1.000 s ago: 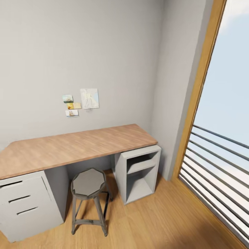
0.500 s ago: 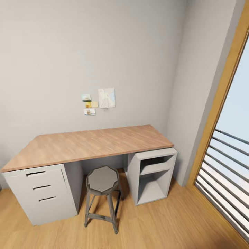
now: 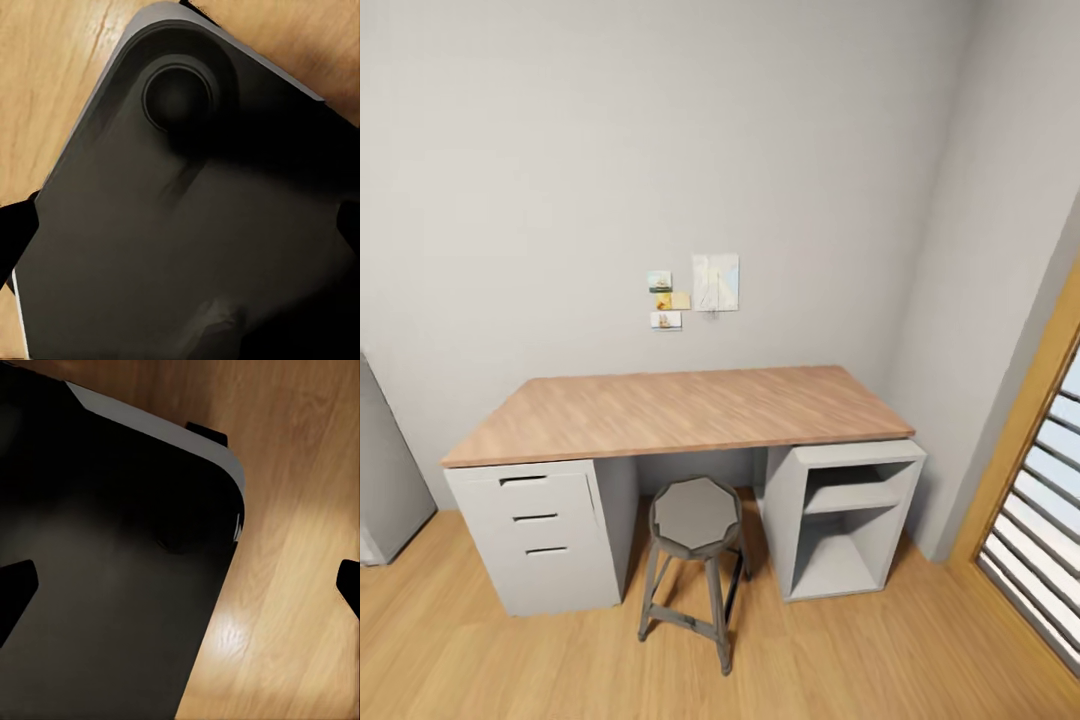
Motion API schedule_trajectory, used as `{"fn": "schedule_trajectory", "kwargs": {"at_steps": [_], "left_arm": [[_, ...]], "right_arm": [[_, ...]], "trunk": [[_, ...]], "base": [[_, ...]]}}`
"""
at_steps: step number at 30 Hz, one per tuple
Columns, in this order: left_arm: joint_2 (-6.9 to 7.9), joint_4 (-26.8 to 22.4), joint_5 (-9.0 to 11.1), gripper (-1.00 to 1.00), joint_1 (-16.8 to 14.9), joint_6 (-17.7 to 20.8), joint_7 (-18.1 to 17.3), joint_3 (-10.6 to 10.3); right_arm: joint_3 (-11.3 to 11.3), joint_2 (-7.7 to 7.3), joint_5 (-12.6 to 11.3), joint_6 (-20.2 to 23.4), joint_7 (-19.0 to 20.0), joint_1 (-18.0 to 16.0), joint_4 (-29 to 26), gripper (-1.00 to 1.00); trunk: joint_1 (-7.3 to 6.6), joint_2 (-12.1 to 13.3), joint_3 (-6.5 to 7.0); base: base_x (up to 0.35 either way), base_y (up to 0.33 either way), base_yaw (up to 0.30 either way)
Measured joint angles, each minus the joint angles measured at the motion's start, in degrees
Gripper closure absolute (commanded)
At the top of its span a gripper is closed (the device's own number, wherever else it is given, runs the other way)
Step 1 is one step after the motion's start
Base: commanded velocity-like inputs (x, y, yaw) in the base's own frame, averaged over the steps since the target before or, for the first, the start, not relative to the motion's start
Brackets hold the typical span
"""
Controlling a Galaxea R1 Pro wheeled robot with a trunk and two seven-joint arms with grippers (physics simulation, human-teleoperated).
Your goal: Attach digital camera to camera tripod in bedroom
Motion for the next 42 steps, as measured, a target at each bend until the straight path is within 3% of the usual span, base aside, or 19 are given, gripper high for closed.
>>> {"fn": "schedule_trajectory", "kwargs": {"at_steps": [2,7,34,36,37,42], "left_arm": [[-0.02,0.00,1.77,-1.00,0.00,0.00,-0.02,-0.04],[0.01,0.00,2.59,-1.00,0.00,0.00,-0.02,-0.07],[0.12,0.08,3.43,-1.00,0.00,0.01,-0.37,0.11],[0.13,0.09,4.13,-1.00,0.00,0.01,-0.36,0.37],[0.15,0.04,6.16,-1.00,0.00,0.00,-0.27,0.77],[0.16,-0.05,9.54,-1.00,0.00,0.00,-0.20,1.13]], "right_arm": [[-0.01,-0.04,0.07,-0.03,0.00,0.00,0.00,-1.00],[0.01,-0.05,0.11,-0.05,0.00,0.00,0.00,-1.00],[0.15,0.04,0.26,-0.11,0.08,0.00,0.08,-1.00],[0.14,0.01,0.24,-0.11,0.08,0.00,0.08,-1.00],[0.14,-0.01,0.22,-0.11,0.06,0.00,0.08,-1.00],[0.14,-0.03,0.22,-0.12,0.04,0.00,0.08,-1.00]], "trunk": [[0.00,0.00,0.00],[0.00,0.00,0.00],[0.00,0.00,0.00],[0.00,0.00,0.00],[0.00,0.00,0.00],[0.00,0.00,0.00]], "base": [[0.000,0.000,0.281],[0.000,0.000,0.281],[0.000,0.000,0.281],[0.000,0.000,0.281],[0.000,0.000,0.281],[0.000,0.000,0.281]]}}
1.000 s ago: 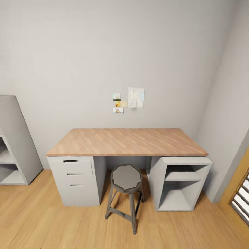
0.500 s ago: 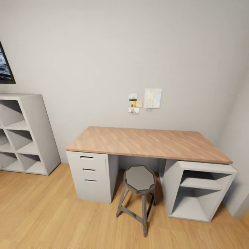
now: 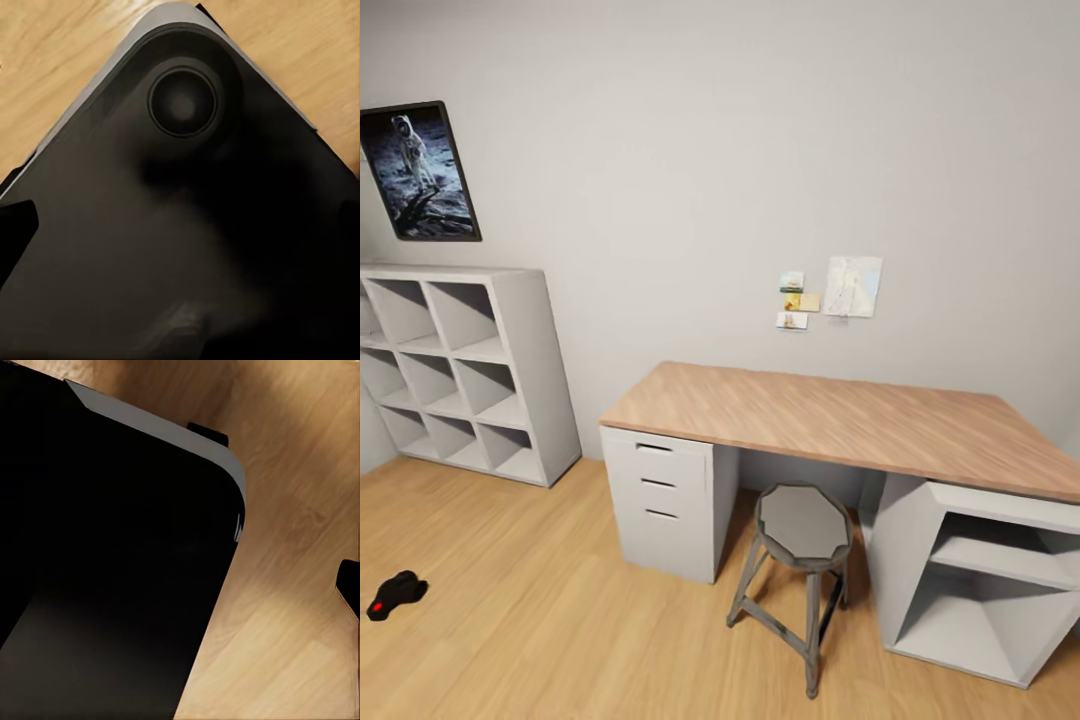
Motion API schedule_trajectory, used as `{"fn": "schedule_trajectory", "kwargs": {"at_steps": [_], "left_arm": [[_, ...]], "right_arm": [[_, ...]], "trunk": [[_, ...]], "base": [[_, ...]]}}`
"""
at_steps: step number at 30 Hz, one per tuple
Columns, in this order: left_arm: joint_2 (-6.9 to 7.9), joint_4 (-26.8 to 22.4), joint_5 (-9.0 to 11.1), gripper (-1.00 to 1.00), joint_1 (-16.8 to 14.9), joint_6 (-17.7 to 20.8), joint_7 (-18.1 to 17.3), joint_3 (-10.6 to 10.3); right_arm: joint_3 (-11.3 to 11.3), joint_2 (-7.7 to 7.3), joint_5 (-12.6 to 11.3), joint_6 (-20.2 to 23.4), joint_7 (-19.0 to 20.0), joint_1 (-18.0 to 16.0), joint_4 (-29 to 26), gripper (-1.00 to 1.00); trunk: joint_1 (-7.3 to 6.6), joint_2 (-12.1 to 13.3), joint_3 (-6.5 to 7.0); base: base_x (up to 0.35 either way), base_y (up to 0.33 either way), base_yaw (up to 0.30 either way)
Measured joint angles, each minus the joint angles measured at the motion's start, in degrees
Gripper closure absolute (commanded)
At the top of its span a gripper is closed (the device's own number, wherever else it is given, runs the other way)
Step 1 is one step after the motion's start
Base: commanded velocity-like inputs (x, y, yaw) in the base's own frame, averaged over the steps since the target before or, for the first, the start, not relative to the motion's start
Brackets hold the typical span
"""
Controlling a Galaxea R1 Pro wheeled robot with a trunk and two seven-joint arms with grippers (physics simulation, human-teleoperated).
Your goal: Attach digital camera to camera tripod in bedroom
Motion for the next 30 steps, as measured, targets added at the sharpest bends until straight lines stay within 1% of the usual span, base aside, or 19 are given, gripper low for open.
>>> {"fn": "schedule_trajectory", "kwargs": {"at_steps": [2,11,22,26,29,30], "left_arm": [[-0.06,-0.03,0.52,-1.00,0.00,-0.05,0.01,-0.05],[-0.11,-0.04,0.50,-1.00,0.00,-0.08,0.02,-0.32],[0.03,-0.02,0.96,-1.00,0.00,-0.08,0.14,0.07],[0.45,0.11,1.02,-1.00,0.00,-0.10,0.22,0.36],[0.84,0.20,1.55,-1.00,0.00,-0.09,0.24,0.23],[1.14,0.24,2.18,-1.00,0.00,-0.06,0.24,0.25]], "right_arm": [[0.00,0.01,0.00,0.00,0.03,0.00,0.00,-1.00],[-0.02,0.07,0.02,0.01,0.04,0.00,0.00,-1.00],[-0.04,0.01,0.00,0.00,0.00,0.00,0.00,-1.00],[-0.05,0.00,-0.07,0.00,-0.03,0.00,0.00,-1.00],[-0.06,0.00,-0.11,0.00,-0.03,0.00,0.00,-1.00],[-0.07,0.00,-0.17,0.00,-0.03,0.00,0.00,-1.00]], "trunk": [[0.00,0.00,0.00],[0.00,0.00,0.00],[0.00,0.00,0.00],[0.00,0.00,0.00],[0.00,0.00,0.00],[0.00,0.00,0.00]], "base": [[0.000,0.000,0.280],[0.000,0.000,0.280],[0.000,0.000,0.281],[0.000,0.000,0.281],[0.000,0.000,0.281],[0.000,0.000,0.281]]}}
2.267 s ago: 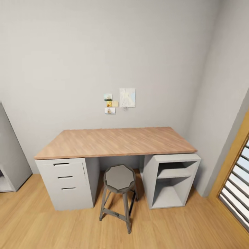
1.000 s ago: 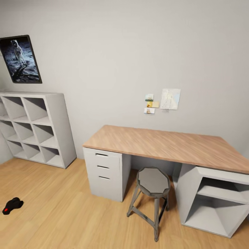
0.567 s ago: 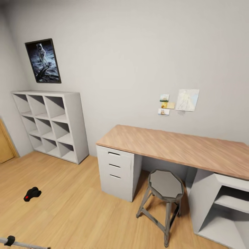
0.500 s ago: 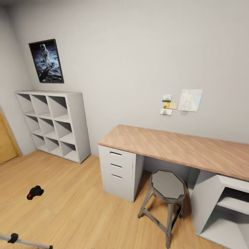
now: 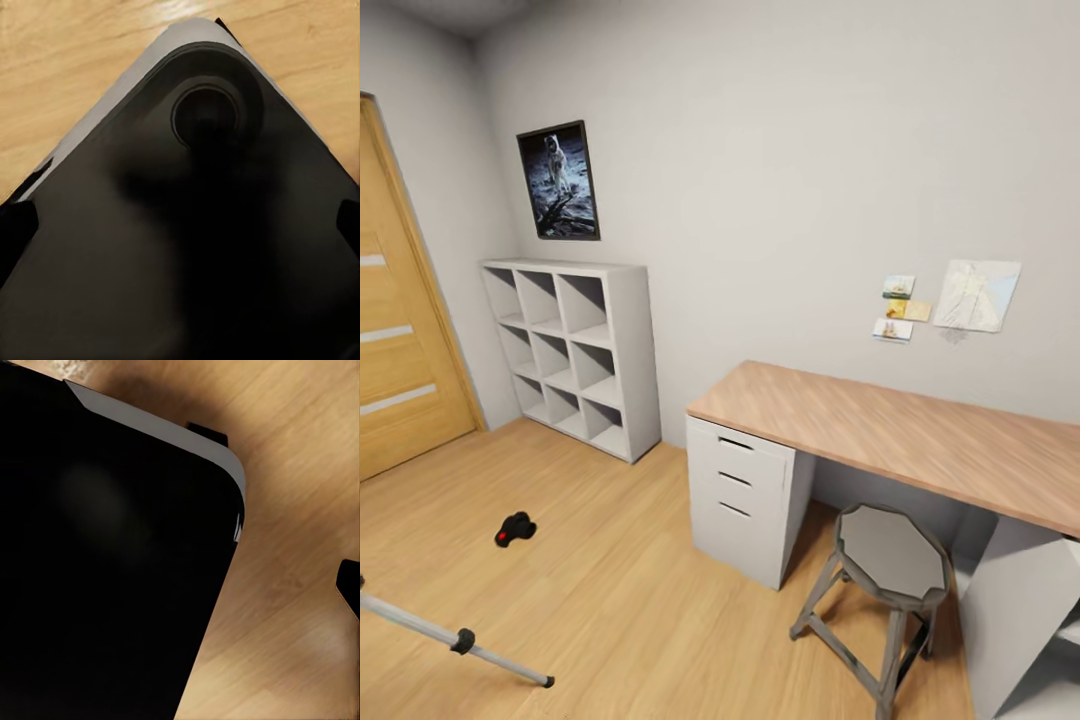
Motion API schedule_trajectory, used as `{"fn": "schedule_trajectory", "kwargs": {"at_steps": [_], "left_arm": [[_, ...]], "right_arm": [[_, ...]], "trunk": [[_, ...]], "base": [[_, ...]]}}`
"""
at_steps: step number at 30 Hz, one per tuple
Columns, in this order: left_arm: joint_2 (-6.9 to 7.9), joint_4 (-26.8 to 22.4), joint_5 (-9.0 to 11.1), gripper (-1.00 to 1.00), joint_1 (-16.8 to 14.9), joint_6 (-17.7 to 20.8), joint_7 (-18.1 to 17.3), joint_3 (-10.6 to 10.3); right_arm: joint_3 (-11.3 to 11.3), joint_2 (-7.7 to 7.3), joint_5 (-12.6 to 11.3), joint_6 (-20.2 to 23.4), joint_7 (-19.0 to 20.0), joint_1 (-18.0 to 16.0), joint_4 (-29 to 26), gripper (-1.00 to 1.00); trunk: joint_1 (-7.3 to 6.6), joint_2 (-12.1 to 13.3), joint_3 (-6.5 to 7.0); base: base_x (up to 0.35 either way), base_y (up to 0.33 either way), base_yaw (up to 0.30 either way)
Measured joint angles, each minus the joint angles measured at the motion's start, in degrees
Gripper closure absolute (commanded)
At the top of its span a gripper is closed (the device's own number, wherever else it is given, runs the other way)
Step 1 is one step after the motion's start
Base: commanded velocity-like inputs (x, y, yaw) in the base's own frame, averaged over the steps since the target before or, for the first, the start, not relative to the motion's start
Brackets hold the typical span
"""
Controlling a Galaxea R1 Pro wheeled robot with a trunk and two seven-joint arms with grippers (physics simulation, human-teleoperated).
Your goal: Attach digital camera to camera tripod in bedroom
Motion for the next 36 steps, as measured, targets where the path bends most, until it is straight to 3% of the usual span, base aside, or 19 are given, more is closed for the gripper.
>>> {"fn": "schedule_trajectory", "kwargs": {"at_steps": [4,9,13,23,28,36], "left_arm": [[0.62,0.09,2.77,-1.00,0.00,0.03,-0.01,0.01],[1.60,0.40,10.65,-1.00,0.00,0.04,-0.14,-0.12],[1.72,0.16,13.00,-1.00,0.00,0.02,-0.46,-0.79],[1.45,-0.10,13.17,-1.00,0.00,0.05,-0.69,-1.71],[1.32,-0.11,10.39,-1.00,0.00,-0.09,-0.71,-4.57],[1.22,-0.11,9.51,-1.00,0.00,-0.12,-0.71,-5.30]], "right_arm": [[-0.05,0.00,-0.16,0.00,0.00,0.00,0.00,-1.00],[-0.37,0.00,-0.35,0.03,0.00,0.00,0.00,-1.00],[-0.42,0.00,-0.39,0.07,0.00,0.00,0.00,-1.00],[-0.21,0.00,-0.26,0.08,0.00,0.00,0.01,-1.00],[-0.14,0.00,-0.21,0.08,0.00,0.00,0.02,-1.00],[-0.09,0.00,-0.20,0.08,0.00,0.00,0.03,-1.00]], "trunk": [[0.00,0.00,0.00],[0.00,0.00,0.00],[0.00,0.00,0.00],[0.00,0.00,0.00],[0.00,0.00,0.00],[0.00,0.00,0.00]], "base": [[0.000,0.000,0.281],[0.000,0.000,0.281],[0.000,0.000,0.281],[0.000,0.000,0.281],[0.000,0.000,0.281],[0.000,0.000,0.281]]}}
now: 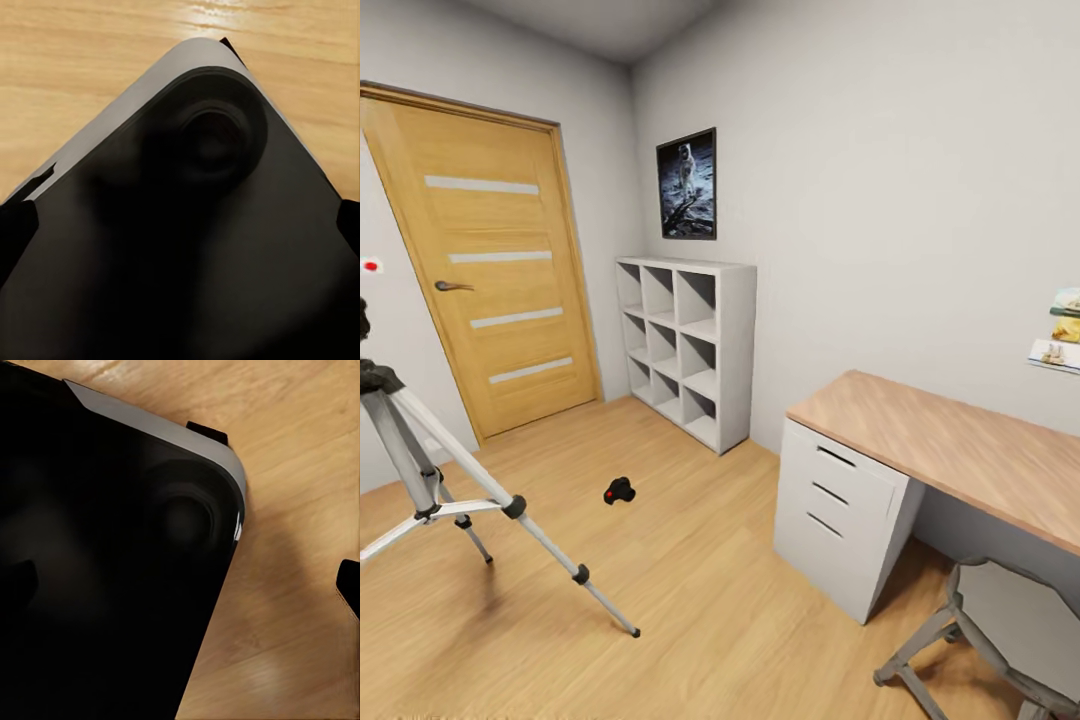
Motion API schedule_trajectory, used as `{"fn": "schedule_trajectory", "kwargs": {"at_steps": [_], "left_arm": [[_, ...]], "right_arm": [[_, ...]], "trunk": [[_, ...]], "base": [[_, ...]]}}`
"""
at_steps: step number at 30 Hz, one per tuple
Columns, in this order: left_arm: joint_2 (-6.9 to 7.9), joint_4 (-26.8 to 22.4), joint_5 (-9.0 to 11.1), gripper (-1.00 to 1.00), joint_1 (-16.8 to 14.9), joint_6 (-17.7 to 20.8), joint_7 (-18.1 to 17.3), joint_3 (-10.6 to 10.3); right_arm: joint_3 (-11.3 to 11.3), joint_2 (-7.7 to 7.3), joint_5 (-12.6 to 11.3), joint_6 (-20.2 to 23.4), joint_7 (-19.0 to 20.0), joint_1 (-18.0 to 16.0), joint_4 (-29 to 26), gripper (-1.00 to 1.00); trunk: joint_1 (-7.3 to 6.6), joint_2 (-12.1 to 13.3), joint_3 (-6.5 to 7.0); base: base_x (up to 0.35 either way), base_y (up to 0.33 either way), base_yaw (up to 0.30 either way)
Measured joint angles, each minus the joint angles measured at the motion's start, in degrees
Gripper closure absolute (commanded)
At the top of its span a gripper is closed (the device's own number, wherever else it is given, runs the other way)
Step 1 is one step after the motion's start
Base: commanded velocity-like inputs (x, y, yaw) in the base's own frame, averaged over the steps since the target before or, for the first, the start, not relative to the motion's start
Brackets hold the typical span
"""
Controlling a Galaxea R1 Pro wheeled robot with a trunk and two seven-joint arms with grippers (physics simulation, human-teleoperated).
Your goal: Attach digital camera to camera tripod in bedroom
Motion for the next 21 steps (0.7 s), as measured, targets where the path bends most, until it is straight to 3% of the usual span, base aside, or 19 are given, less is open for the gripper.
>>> {"fn": "schedule_trajectory", "kwargs": {"at_steps": [21], "left_arm": [[-0.18,0.06,-0.11,-1.00,0.00,0.08,0.21,-0.06]], "right_arm": [[0.00,0.00,0.07,0.00,0.00,0.00,0.06,-1.00]], "trunk": [[0.00,0.00,0.00]], "base": [[0.000,0.000,0.281]]}}
